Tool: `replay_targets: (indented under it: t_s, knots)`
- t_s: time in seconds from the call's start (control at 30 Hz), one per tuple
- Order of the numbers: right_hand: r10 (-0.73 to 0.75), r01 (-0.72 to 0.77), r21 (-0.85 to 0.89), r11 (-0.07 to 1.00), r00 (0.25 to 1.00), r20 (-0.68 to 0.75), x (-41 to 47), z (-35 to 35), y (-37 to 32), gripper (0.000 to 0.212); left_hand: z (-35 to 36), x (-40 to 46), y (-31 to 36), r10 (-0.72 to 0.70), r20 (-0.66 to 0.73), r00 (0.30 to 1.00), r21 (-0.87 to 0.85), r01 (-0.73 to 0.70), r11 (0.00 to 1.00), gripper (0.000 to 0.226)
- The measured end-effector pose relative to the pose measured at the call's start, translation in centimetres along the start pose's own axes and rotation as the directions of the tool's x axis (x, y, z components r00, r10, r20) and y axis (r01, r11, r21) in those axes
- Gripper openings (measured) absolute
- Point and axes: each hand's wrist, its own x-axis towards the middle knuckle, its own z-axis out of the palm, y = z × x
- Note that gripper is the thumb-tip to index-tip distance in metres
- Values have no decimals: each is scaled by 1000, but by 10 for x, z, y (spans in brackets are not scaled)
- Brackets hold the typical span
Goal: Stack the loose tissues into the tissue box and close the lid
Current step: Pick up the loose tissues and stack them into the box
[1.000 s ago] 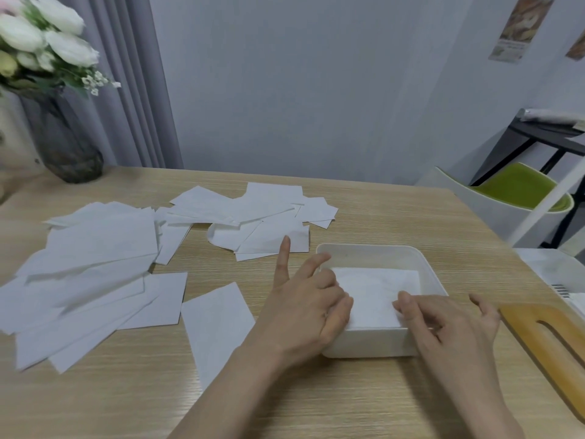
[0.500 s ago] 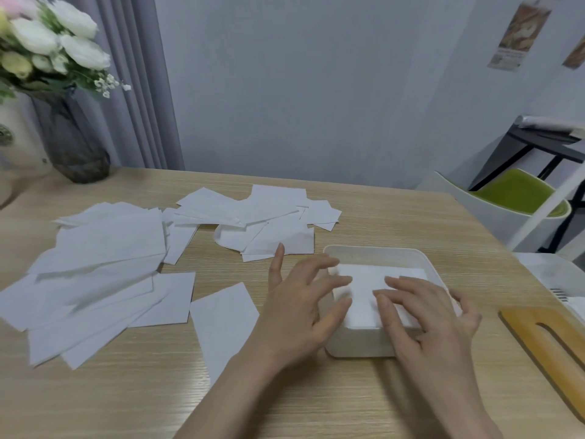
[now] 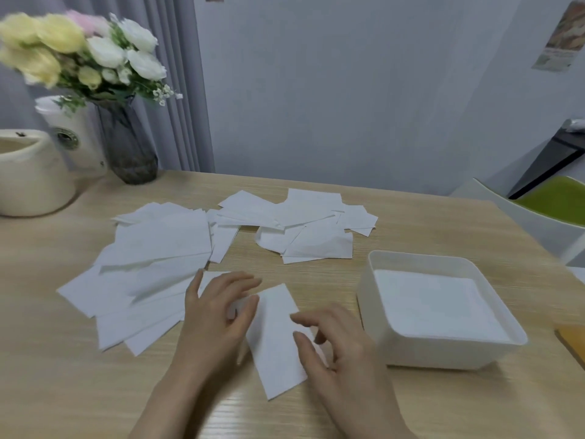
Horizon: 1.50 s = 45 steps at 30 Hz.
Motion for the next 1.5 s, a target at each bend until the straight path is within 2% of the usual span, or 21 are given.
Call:
replay_targets:
  t_s: [0.13,0.23,0.33,0.5,0.63,0.73,0.9,1.07,1.2,1.4,1.5]
  knots:
    - [221,-203,-120,972,962,160,5,23,9,24,1,-8,-17,-86,7,996,-4,86,996,36]
    - [309,-269,-208,940,931,193,13,34,11,30,1,-11,-19,-133,12,991,-20,133,991,45]
    - [396,-323,-294,900,888,235,19,38,14,37,2,-11,-20,-166,10,986,-31,167,986,40]
    - [537,-459,-298,837,796,279,27,38,19,48,2,-12,-22,-181,-8,983,-41,181,983,46]
    - [592,-531,-265,805,746,305,33,35,20,35,3,-12,-23,-181,-16,983,-54,180,982,45]
    - [600,-540,-263,800,733,320,37,33,19,26,4,-12,-22,-184,-12,983,-60,183,981,43]
    - [597,-552,-229,802,738,314,39,32,21,23,3,-11,-20,-189,-8,982,-64,188,980,45]
    - [597,-606,-44,794,763,249,39,34,23,25,3,-11,-20,-194,-5,981,-61,194,979,47]
    - [582,-627,209,750,776,241,38,37,25,10,2,-10,-20,-193,-25,981,-60,191,980,47]
    - [567,-627,569,531,763,311,35,47,16,32,2,-11,-20,-157,52,986,-17,158,987,54]
    - [610,-607,662,441,743,275,33,52,17,29,5,-12,-24,-131,71,989,36,128,991,51]
